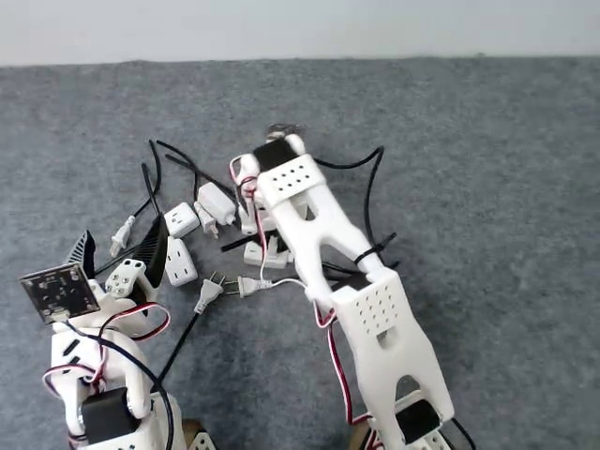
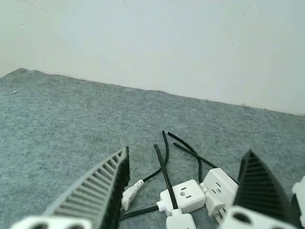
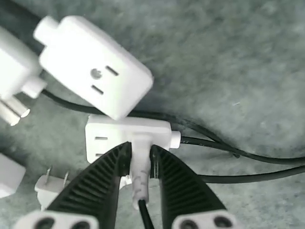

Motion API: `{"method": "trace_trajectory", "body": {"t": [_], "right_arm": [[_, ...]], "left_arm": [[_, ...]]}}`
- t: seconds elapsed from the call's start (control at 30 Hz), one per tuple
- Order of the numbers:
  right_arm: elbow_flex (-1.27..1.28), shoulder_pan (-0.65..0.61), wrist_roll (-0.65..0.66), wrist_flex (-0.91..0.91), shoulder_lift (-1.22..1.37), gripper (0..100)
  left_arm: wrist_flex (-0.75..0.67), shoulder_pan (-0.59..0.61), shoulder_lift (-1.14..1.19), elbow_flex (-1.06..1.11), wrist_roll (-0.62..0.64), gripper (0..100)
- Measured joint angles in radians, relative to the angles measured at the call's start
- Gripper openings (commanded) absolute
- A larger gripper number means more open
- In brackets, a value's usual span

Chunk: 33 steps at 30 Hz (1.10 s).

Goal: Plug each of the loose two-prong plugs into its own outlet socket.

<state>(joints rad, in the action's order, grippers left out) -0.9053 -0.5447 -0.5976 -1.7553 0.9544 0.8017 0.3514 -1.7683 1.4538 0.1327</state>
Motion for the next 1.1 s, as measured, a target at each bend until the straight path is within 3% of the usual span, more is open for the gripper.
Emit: {"method": "trace_trajectory", "body": {"t": [0.1, 0.33, 0.6, 0.67, 1.1], "right_arm": [[0.000, 0.012, 0.023, 0.000, 0.000, 0.9], [0.000, 0.014, 0.292, -0.002, 0.000, 2.4], [0.000, 0.014, 0.310, -0.002, 0.000, 36.2], [0.000, 0.014, 0.310, -0.002, 0.000, 40.5], [-0.005, -0.020, 0.313, -0.002, -0.043, 37.7]], "left_arm": [[0.000, 0.000, 0.000, 0.000, 0.000, 36], [0.000, 0.000, 0.000, 0.000, 0.000, 36], [0.000, 0.000, 0.000, 0.000, 0.000, 36], [0.000, 0.000, 0.000, 0.000, 0.000, 36], [0.000, 0.000, 0.000, 0.000, 0.000, 36]]}}
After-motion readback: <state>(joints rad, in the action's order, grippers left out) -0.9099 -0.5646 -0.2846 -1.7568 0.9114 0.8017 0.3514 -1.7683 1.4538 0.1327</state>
